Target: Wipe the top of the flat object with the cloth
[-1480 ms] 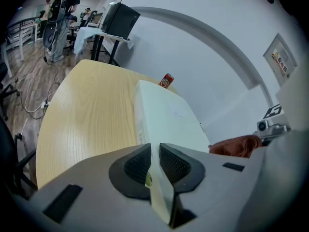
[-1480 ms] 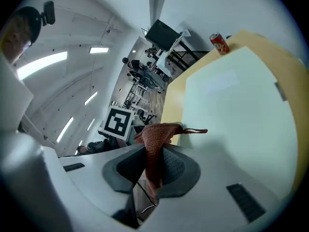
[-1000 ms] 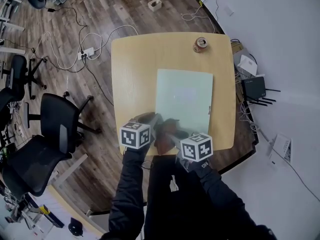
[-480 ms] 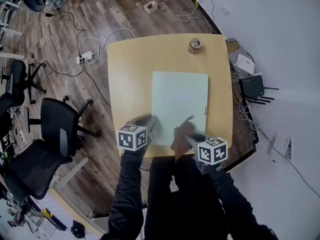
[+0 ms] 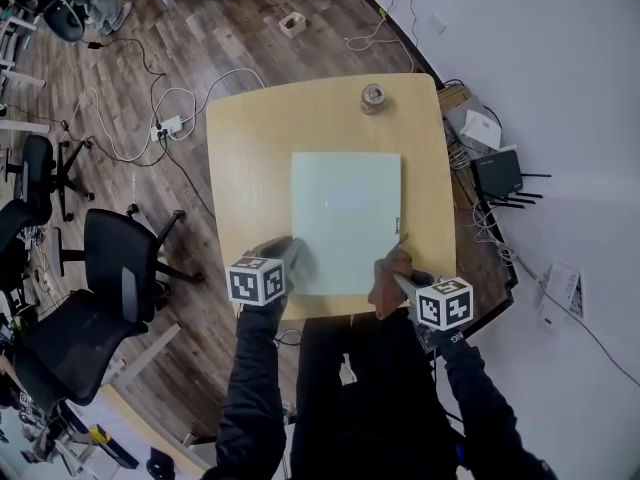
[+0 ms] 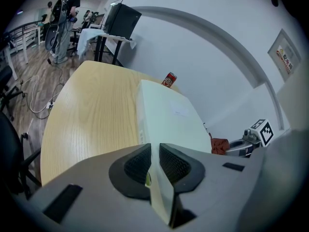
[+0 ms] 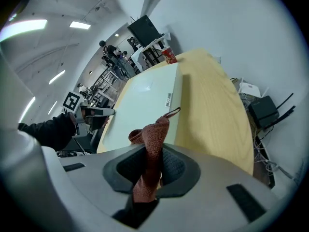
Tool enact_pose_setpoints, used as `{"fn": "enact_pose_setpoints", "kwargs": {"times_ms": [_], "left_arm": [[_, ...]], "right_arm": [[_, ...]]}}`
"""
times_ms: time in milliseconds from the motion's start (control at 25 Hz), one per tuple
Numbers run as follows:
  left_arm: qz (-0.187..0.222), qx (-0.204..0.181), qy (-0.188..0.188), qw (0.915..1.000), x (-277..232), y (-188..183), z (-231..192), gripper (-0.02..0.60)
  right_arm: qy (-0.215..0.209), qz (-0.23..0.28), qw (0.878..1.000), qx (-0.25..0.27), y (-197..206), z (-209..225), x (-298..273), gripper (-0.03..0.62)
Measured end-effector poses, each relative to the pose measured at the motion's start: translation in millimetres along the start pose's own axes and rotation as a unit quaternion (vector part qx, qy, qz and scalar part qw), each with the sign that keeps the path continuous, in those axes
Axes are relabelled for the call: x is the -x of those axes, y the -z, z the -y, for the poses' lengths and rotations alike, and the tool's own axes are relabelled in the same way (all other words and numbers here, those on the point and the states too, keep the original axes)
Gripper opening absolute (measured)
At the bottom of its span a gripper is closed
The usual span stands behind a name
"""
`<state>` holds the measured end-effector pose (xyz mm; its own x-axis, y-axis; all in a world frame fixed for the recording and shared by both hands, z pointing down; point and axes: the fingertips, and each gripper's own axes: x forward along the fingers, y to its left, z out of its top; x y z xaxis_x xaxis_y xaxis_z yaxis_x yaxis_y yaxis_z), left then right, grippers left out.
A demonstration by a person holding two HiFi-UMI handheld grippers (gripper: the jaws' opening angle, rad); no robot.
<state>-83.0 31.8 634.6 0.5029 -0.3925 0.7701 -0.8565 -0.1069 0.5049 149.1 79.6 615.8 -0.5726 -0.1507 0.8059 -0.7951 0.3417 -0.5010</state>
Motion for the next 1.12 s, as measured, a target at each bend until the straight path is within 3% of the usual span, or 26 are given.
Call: {"fn": "enact_pose_setpoints", "kwargs": {"times_ms": [160, 320, 480, 760, 1120], "left_arm": [[-0.004, 0.001, -0.017, 0.9999, 1.1, 1.8, -0.4, 0.075], [-0.008, -0.012, -0.061, 0.9980, 8.5, 0.7, 1.8, 0.074], [0.032, -0.013, -0.089, 0.9954, 31.9, -18.4, 18.9, 0.074], [0.161, -0.048, -0.095, 0.9812, 113.5, -83.1, 93.6, 0.044], [0.303, -0.099, -0.093, 0.9432, 214.8, -141.7, 181.2, 0.034]], "right_arm": [[0.007, 0.012, 1.000, 0.018, -3.9, 7.6, 20.7, 0.080], [-0.005, 0.057, 0.998, 0.031, -33.1, -10.0, 51.4, 0.080], [-0.001, 0.123, 0.990, 0.072, -82.0, -37.3, 85.8, 0.080], [0.025, 0.253, 0.952, 0.174, -166.1, -111.6, 158.9, 0.080], [0.032, 0.360, 0.898, 0.251, -224.4, -198.7, 237.8, 0.078]]}}
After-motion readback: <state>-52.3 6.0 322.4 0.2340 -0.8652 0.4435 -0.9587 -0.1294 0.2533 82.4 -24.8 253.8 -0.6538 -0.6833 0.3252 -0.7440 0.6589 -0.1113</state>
